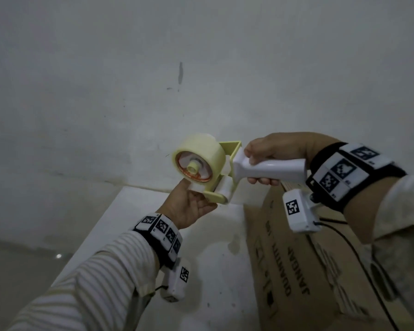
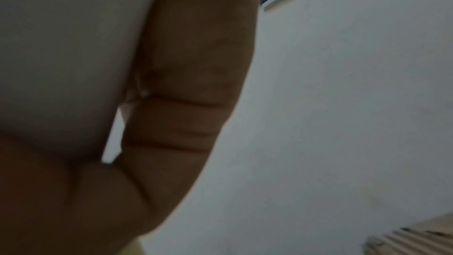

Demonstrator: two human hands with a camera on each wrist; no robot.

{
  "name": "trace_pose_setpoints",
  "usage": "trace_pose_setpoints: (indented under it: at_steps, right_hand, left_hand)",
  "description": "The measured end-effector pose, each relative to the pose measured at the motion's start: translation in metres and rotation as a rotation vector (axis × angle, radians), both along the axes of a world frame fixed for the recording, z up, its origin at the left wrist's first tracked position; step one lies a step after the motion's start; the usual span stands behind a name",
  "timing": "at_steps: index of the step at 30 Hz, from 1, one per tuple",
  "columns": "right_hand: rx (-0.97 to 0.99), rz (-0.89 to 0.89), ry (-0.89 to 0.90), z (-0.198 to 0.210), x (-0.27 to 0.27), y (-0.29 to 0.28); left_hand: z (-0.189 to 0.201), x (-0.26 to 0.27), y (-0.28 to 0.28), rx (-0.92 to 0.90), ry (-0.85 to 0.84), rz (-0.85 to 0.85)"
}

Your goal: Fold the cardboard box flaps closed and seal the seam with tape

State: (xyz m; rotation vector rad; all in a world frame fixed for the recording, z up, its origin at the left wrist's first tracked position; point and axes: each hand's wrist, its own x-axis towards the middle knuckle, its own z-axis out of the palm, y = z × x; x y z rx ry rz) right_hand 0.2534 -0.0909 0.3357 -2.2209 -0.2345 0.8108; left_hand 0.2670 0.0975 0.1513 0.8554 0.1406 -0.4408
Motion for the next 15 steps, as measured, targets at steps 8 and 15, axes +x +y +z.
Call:
trace_pose_setpoints:
  at_steps: [8, 15]
  right_hand:
    - [0.081, -0.104, -0.012, 0.001, -0.032, -0.083]
    - [-0.282, 0.109, -0.262, 0.013, -0.057, -0.129]
  left_hand:
    - [0.030, -0.023, -0.059, 0.044, -0.056, 0.047]
    - [0.047, -0.053, -0.110, -0.058, -0.059, 0.161]
